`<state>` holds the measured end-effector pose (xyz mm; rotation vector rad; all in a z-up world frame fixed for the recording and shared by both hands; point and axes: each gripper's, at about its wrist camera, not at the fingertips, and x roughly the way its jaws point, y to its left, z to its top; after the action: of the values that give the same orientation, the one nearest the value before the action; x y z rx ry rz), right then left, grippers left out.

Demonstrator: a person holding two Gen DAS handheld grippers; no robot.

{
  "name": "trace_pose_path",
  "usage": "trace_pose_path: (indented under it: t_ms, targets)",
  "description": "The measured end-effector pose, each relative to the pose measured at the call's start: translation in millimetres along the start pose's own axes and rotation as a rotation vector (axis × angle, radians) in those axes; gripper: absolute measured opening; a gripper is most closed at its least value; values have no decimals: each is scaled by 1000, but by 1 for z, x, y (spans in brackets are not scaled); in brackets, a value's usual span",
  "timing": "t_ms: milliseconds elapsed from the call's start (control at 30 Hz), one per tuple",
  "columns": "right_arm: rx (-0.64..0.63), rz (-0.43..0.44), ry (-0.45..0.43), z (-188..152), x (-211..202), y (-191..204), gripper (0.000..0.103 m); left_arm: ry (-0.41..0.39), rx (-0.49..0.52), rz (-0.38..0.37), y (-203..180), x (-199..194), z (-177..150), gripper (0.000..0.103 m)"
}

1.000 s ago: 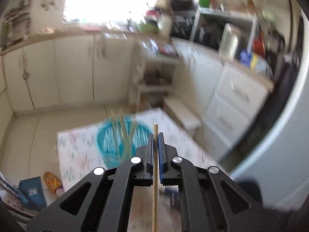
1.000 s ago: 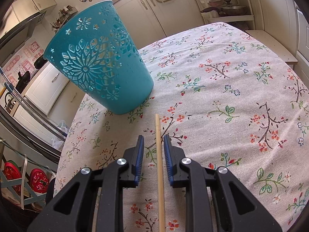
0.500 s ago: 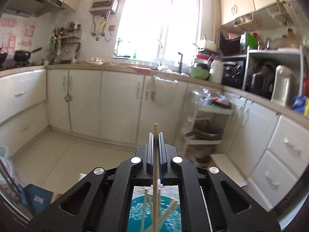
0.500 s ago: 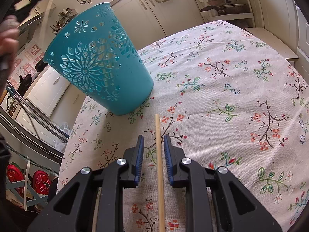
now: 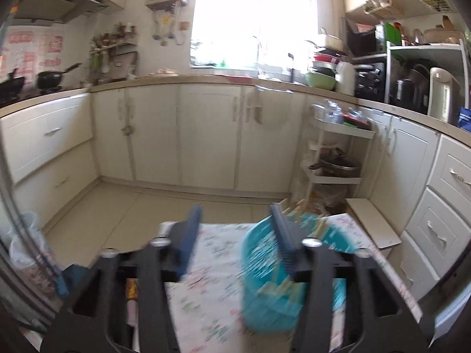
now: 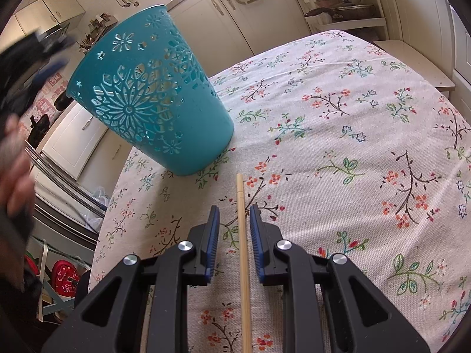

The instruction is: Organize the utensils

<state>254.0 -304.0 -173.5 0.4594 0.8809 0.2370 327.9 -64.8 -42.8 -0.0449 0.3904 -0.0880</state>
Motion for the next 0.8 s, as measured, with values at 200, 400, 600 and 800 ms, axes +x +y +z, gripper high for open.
trace_pose_path:
  t_ms: [200, 400, 600, 800]
  targets:
    - [-8, -9, -1, 0, 0, 1, 21, 199, 6, 87, 35, 8, -80, 75]
    - [-35, -59, -3, -2, -2, 8, 21, 394, 5, 90, 49, 45, -131, 80]
    - [-263, -297, 21, -15, 6, 54, 21, 470, -42, 31, 54, 57, -136, 86]
    - [-295, -253, 83, -22, 11, 73, 16, 480, -54, -1, 55, 59, -141, 89]
